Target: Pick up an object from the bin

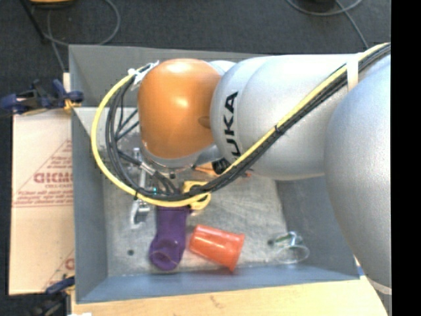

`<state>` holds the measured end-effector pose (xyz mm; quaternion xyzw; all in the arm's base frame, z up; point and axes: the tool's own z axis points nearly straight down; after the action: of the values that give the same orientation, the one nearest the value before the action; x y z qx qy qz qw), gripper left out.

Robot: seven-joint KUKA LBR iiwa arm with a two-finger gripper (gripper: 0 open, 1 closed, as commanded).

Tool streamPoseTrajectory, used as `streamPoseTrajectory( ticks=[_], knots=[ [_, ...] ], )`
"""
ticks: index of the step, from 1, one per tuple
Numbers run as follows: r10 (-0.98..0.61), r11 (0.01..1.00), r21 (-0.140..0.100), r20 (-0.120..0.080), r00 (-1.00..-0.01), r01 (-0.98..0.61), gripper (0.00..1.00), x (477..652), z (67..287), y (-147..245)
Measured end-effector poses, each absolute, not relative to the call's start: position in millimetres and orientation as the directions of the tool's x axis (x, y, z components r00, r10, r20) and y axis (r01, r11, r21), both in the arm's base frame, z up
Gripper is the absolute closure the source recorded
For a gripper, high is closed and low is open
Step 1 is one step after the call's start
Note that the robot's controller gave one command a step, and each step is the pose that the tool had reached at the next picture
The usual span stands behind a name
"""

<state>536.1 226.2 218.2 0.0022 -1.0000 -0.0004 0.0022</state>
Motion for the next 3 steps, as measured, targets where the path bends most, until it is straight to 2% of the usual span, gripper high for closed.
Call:
streamPoseTrajectory(
  ticks=[1,2,3],
  knots=[
    [-0.001,1.0,0.002,-0.003,-1.0,-0.001,0.0,538.1,222,225],
    [-0.108,0.994,0.001,-0.008,-0.994,-0.108,0.0,556.1,188,211],
    [-0.181,0.983,0.0,-0.008,-0.983,-0.181,0.0,578.4,109,159]
  ],
)
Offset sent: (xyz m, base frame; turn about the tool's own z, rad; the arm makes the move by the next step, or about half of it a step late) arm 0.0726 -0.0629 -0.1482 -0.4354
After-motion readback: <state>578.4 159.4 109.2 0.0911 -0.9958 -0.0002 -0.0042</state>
